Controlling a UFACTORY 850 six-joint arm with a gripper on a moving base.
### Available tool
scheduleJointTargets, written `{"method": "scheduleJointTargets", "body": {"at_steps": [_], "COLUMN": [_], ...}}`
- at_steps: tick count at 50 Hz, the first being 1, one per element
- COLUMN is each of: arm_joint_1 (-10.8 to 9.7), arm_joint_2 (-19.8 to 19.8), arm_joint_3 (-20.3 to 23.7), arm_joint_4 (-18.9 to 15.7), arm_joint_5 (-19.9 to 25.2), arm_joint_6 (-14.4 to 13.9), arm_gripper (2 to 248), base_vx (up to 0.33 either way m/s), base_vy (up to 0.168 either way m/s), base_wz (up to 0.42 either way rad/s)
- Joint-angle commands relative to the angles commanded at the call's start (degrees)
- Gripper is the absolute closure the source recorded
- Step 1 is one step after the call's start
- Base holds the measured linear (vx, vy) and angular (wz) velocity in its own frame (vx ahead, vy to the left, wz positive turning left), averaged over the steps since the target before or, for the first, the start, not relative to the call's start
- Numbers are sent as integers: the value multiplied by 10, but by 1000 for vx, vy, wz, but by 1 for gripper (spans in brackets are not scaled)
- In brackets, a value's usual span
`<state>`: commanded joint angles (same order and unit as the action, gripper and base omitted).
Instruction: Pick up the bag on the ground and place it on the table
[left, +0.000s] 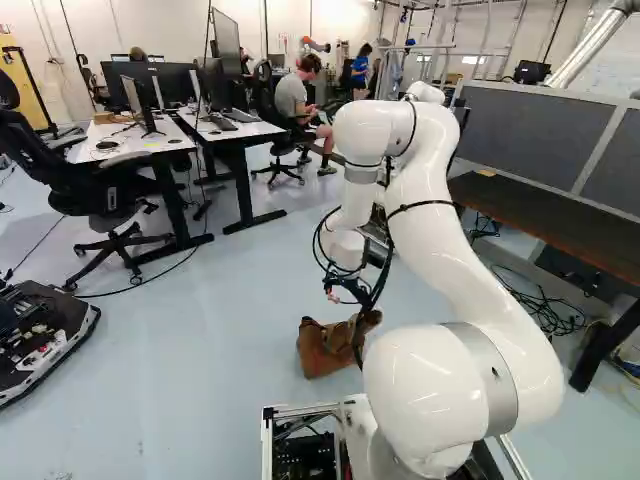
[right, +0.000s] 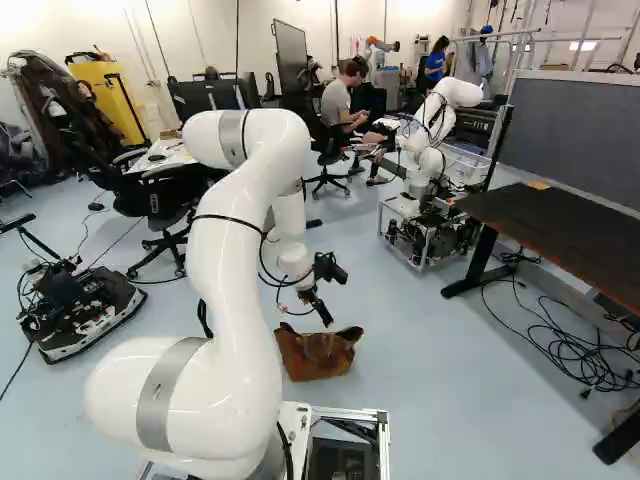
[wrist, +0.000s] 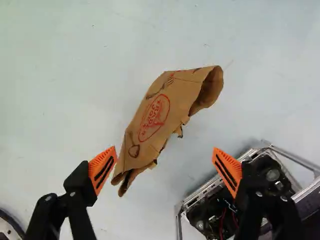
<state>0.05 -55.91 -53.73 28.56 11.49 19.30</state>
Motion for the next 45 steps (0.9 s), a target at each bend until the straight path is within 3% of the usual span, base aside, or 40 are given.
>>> {"method": "scheduleJointTargets", "body": {"at_steps": [45], "arm_joint_1": [0], "arm_joint_2": [-103], "arm_joint_3": [-77], "arm_joint_4": [0], "arm_joint_5": [-31], "arm_joint_6": [271], "arm_gripper": [3], "base_vx": [0], "base_vy": [0], "base_wz": [0]}}
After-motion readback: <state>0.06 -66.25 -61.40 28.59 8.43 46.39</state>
